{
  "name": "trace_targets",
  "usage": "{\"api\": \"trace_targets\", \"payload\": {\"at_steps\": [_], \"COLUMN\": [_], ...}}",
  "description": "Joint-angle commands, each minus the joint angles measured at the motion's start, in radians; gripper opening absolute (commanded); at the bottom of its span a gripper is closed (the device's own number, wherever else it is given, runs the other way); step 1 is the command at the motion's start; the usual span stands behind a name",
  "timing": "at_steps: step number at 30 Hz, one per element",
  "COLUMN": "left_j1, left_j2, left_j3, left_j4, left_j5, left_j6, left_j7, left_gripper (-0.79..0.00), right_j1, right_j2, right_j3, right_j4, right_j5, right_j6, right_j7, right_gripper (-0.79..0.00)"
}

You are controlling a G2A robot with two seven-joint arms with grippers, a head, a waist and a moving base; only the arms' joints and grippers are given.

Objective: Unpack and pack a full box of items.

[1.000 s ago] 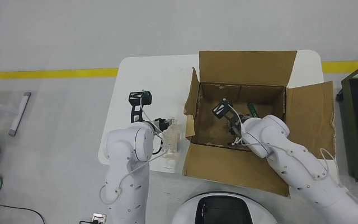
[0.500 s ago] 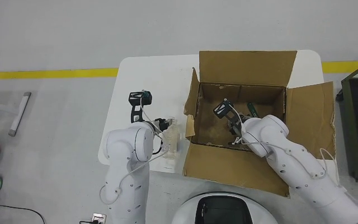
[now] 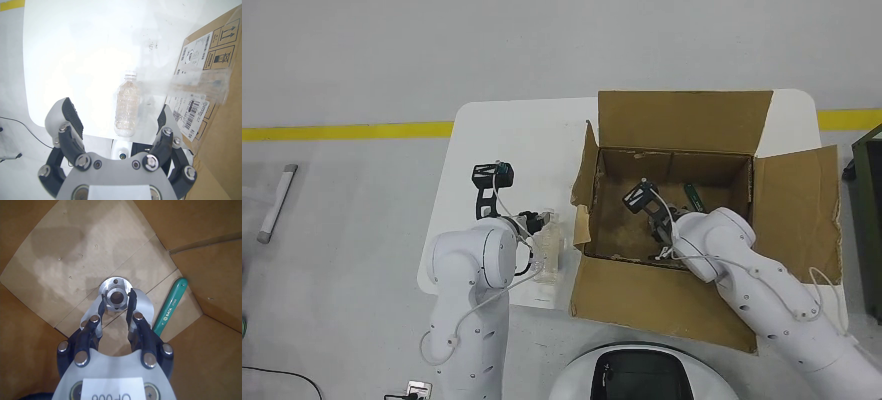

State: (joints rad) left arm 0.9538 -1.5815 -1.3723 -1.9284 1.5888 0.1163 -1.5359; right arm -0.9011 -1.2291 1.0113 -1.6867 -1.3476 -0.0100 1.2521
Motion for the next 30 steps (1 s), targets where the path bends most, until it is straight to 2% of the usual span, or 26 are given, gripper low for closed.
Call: {"api": "trace_targets", "payload": {"at_steps": [1, 8, 19, 22, 24, 30], "left_j1": [0.000, 0.000, 0.000, 0.000, 0.000, 0.000], "left_j2": [0.000, 0.000, 0.000, 0.000, 0.000, 0.000], "left_j3": [0.000, 0.000, 0.000, 0.000, 0.000, 0.000], "left_j4": [0.000, 0.000, 0.000, 0.000, 0.000, 0.000], "left_j5": [0.000, 0.000, 0.000, 0.000, 0.000, 0.000], "left_j6": [0.000, 0.000, 0.000, 0.000, 0.000, 0.000], "left_j7": [0.000, 0.000, 0.000, 0.000, 0.000, 0.000], "left_gripper": [0.000, 0.000, 0.000, 0.000, 0.000, 0.000], "right_j1": [0.001, 0.004, 0.015, 0.020, 0.023, 0.026], "right_j2": [-0.002, -0.008, -0.018, -0.020, -0.022, -0.027], "right_j3": [0.000, 0.002, 0.008, 0.008, 0.008, 0.009], "right_j4": [0.002, 0.008, 0.029, 0.034, 0.040, 0.044], "right_j5": [0.001, -0.001, 0.000, 0.000, -0.001, 0.002], "right_j6": [0.001, -0.002, -0.006, -0.009, -0.011, -0.015], "right_j7": [0.000, 0.004, 0.006, 0.007, 0.007, -0.003], "right_gripper": [-0.465, -0.526, -0.526, -0.613, -0.785, -0.785]}}
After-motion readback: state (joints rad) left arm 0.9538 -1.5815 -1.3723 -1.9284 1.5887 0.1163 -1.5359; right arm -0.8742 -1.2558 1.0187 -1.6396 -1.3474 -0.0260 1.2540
